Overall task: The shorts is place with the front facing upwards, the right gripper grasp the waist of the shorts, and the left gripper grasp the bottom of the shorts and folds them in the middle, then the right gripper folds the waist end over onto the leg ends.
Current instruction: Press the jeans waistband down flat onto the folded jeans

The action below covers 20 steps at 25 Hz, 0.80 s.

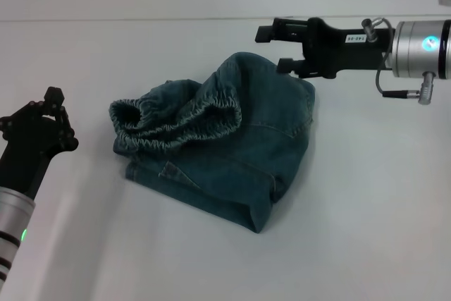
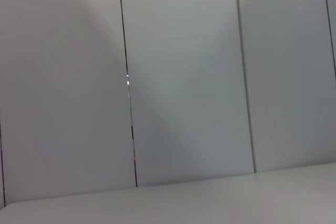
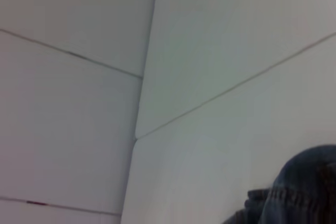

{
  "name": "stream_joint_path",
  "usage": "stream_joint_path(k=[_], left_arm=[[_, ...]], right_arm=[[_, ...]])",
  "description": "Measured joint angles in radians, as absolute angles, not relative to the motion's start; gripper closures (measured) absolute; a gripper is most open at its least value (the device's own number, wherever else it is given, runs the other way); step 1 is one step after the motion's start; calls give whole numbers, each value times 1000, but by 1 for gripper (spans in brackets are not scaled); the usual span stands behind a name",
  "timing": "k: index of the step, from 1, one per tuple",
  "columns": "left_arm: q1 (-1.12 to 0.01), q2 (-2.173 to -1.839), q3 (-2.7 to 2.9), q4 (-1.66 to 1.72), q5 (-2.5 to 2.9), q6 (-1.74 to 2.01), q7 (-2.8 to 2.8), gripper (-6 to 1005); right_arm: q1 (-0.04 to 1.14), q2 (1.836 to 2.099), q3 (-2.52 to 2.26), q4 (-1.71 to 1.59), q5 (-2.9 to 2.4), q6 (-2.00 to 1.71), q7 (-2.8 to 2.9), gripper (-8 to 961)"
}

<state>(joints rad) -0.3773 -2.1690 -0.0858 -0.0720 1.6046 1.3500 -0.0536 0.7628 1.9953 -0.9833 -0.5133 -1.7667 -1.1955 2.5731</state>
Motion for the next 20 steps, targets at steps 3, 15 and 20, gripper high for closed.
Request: stream_joint_path(k=[3,15,20], left_arm=[[-377,-2169,-86,-72,1605,1350,-54,984],[-382,-2169,-86,-74,1605,1350,-54,985],[-386,-2169,-86,-74,1605,1351,-54,985]], right_arm=[[764,2001,-983,-497,-1766,-1212,2581,26],[823,2027,-1021,-396,-1777,-1203,2596,26],[828,2036,-1064,-384,-1778,-1178,2614,26]])
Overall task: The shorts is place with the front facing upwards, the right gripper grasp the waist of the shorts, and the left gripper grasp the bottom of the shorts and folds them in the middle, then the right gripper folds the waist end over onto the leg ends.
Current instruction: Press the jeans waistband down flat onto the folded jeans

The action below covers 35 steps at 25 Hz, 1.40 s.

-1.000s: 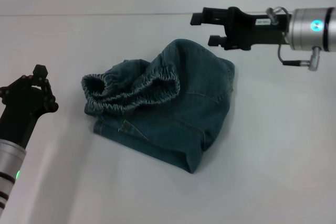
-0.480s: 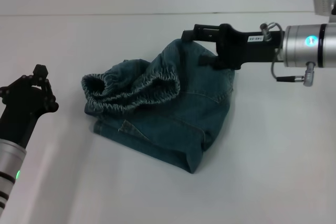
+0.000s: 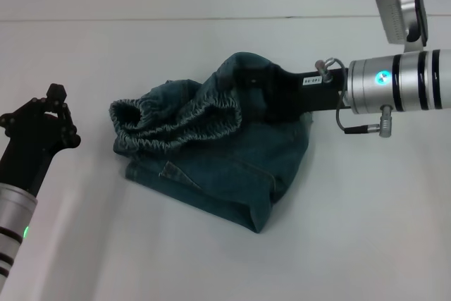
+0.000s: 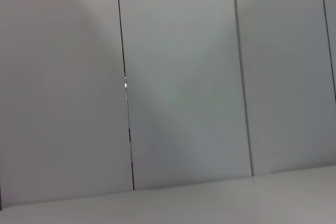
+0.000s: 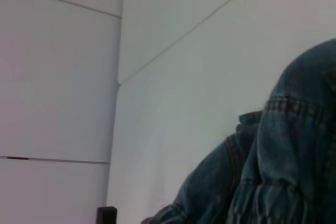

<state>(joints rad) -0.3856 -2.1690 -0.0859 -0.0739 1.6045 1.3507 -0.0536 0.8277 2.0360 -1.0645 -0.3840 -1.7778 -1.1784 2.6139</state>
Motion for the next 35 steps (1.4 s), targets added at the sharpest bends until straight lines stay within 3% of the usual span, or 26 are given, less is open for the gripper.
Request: stream_joint_path(k=[9,20,35], left_arm=[[-392,-2169,-78,-73,1605,1351,-54,984],[-388,-2169,-82,-71,1602,1352,-54,984],[-381,-2167,-99,-57,1594,1351,-54,985]], right_arm=[[825,2042,-1117,-383,-1796,-1139,2660,26],[880,2093,-1104,-362,-1779,-1022,2656,25],[922,2090,-1088,-347,-1683,-922,2650,25]])
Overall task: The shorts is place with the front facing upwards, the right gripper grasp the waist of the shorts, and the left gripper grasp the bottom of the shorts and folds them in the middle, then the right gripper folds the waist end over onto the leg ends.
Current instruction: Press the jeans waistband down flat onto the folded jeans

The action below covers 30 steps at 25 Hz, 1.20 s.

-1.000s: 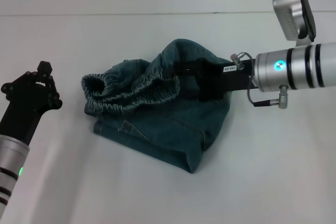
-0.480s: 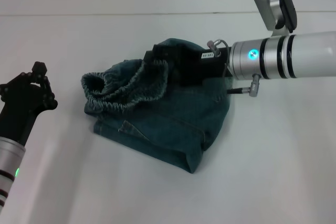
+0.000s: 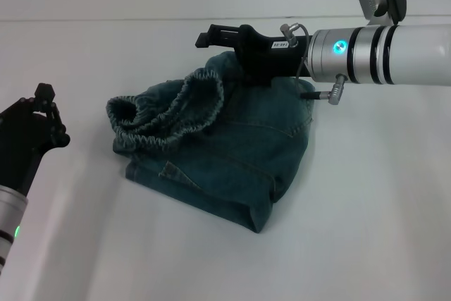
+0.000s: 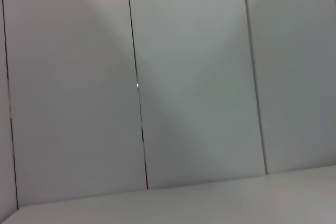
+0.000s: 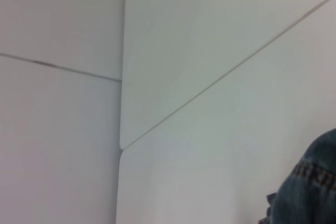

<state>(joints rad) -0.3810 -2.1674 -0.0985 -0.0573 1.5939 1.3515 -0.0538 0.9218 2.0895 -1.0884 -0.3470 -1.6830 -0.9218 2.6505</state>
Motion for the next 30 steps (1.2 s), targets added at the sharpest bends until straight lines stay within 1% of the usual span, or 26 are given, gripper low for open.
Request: stream_joint_path(k=[14,23,30], left_arm=[[-368,-2171,-100,-46,1594,1349,-54,982],[-366,-2170,-100,-42,1594,1348,-54,973],[-369,-2168,-100,-30,1594,1348,-54,966]], right_arm=[[901,2093,-1087,-322,-1675,-915,2636,25],[970,2095,-1085,-289,-1629,-899,2636,25],[1034,2085,-1084,-286,-1622,-839,2635,43]])
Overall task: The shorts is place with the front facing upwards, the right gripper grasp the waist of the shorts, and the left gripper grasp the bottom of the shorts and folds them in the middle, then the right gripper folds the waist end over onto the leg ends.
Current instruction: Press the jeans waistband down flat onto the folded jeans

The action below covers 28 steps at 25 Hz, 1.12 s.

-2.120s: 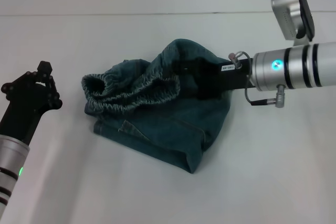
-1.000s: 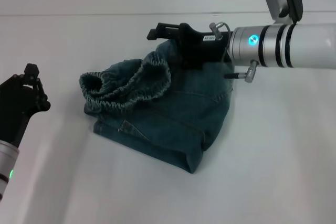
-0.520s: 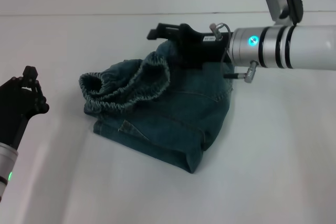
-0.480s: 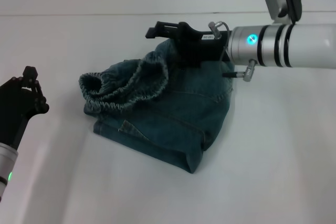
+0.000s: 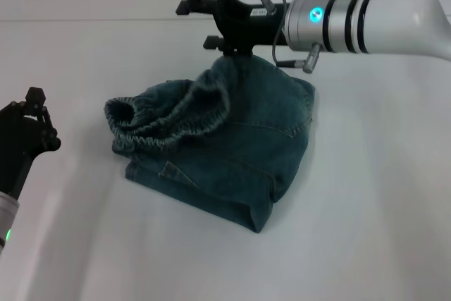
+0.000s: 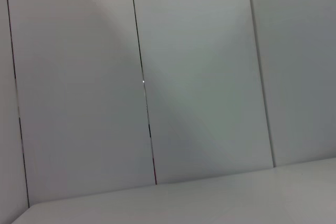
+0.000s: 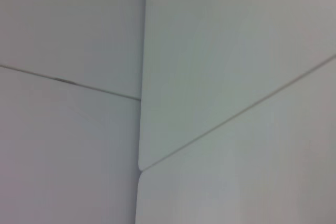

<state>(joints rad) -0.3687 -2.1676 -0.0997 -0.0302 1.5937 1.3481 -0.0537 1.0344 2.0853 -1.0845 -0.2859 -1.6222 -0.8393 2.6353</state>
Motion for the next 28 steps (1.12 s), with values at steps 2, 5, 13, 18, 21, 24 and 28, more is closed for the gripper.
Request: stream_joint_path(k=[2,5,13,18,21,24,28], left_arm=[[-369,-2167,-100,-27,1594,1348,-54,964],[-367,-2167,-96,-19,1599,1351,-54,961],[-359,-2168,91,50,1603,1549,-62,953],[-410,-2165,239,187,1603,1581,-265,948],[-445,-2166,364,304,1605,1553,-456,842],[-478,-2166,556,453,1611,1485,-646,741],[-489,-2167,761,660,1675,1427,-914,622]], right_arm=[[1043,2083,-1084,-290,-1622,-819,2635,52],[1050,2079,-1085,-291,-1622,-798,2630,64],[814,2061,-1062,-562,-1603,-926,2387,73],[537,2076,-975,-738,-1433,-1094,2122,72],[454,2074,-931,-741,-1373,-1194,2007,72],[410,2068,-899,-747,-1384,-1256,1934,72],[371,2056,-875,-767,-1390,-1288,1877,73]])
